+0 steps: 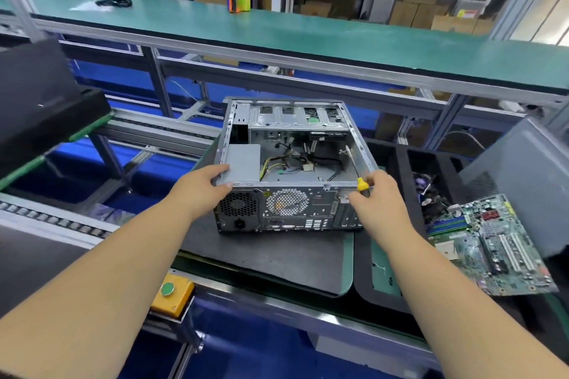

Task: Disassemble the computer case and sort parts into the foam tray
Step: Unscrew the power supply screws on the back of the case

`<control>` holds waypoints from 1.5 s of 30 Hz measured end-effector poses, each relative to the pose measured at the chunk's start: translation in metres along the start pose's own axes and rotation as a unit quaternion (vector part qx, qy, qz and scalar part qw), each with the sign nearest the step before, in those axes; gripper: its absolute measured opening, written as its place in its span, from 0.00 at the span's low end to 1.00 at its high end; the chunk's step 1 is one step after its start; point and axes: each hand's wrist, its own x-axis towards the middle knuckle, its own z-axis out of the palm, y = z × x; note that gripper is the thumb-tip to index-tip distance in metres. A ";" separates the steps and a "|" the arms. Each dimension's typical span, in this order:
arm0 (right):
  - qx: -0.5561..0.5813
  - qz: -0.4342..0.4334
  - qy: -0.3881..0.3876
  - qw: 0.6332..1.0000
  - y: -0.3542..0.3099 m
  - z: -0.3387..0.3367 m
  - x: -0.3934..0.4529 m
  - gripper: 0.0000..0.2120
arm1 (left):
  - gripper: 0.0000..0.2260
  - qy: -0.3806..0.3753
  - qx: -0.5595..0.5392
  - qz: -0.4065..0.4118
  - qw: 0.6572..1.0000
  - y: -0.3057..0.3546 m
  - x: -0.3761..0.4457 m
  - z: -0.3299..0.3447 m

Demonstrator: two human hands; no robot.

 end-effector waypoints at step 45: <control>0.200 0.164 -0.024 0.966 -0.084 0.124 -0.104 0.05 | 0.31 -0.091 0.308 0.371 0.871 -0.005 0.066 0.019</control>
